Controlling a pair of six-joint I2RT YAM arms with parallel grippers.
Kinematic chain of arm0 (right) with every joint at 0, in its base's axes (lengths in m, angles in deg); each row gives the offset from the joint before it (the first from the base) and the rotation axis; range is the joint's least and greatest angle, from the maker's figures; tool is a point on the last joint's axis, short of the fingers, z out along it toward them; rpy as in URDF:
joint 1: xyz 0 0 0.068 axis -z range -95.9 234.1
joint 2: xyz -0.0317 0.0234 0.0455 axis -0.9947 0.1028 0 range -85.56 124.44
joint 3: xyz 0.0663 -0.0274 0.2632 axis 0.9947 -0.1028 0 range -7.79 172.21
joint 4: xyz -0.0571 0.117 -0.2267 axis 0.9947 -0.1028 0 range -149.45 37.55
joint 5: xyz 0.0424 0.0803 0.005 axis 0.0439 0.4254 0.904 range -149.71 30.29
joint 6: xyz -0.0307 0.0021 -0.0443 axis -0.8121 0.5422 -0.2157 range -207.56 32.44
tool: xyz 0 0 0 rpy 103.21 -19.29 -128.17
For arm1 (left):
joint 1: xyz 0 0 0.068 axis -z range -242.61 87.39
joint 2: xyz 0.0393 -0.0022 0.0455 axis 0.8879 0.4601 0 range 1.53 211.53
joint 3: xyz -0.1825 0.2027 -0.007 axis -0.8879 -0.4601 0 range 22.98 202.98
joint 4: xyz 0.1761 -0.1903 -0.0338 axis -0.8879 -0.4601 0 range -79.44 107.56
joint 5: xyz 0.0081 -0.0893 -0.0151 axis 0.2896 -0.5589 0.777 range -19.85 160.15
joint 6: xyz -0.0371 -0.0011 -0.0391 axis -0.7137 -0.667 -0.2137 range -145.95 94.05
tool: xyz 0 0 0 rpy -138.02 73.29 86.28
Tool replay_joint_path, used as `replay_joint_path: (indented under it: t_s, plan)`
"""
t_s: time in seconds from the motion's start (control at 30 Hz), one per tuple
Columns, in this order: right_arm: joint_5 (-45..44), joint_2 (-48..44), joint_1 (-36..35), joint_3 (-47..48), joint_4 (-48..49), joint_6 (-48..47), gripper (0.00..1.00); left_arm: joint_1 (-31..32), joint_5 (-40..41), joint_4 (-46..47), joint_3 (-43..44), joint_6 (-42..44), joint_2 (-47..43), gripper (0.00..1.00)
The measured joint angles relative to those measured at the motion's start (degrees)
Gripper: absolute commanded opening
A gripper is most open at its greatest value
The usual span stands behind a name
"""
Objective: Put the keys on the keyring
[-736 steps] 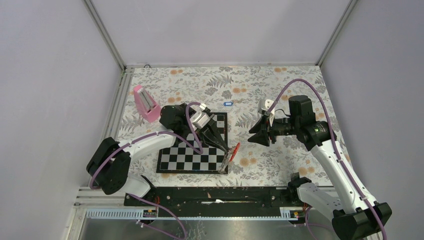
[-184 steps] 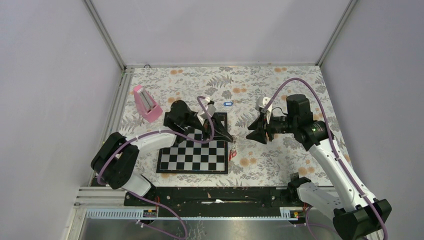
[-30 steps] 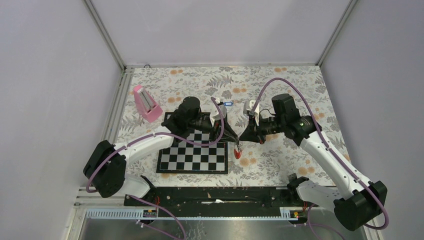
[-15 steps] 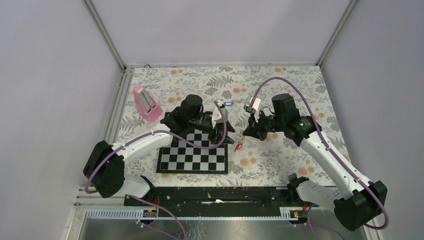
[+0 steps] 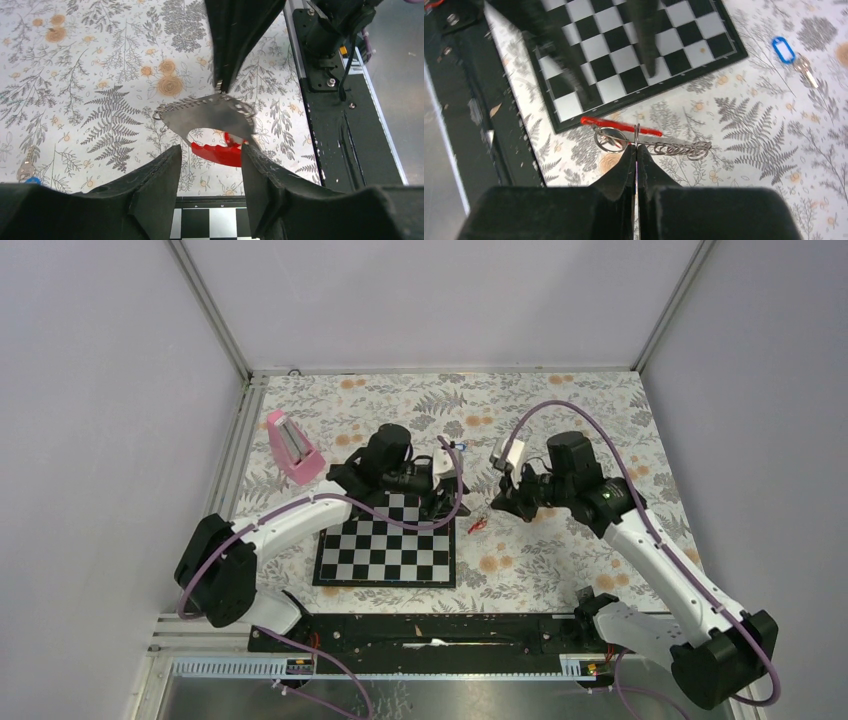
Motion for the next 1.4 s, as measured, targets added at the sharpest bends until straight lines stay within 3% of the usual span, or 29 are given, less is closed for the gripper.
replay_joint_path:
  t_s: [0.23,0.53,0.67,0.8,1.03,1.4]
  plan:
    - [10.8,-4.7,0.0,-2.4,-5.2,-19.6,0.00,0.0,-3.7,-8.0,2.7,8.4,1.1,0.51]
    - [13.6,-5.7,-0.1,-6.7,-8.3,-41.0,0.00,0.0,-4.8,-13.3,3.7,15.3,1.2,0.49]
    - [13.7,-6.2,-0.1,-8.0,-8.7,-45.7,0.00,0.0,-4.4,-13.3,3.7,16.2,1.2,0.48]
    - [13.6,-6.2,-0.1,-8.4,-7.1,-43.7,0.00,0.0,-2.1,-12.6,3.5,15.0,1.2,0.48]
    - [9.5,-5.6,0.0,-8.6,-1.3,-26.9,0.00,-0.2,9.4,-9.5,5.2,6.5,4.3,0.51]
    - [6.8,-6.4,4.1,-4.8,-3.1,-12.6,0.00,-7.8,21.0,-14.8,27.5,-10.1,28.9,0.53]
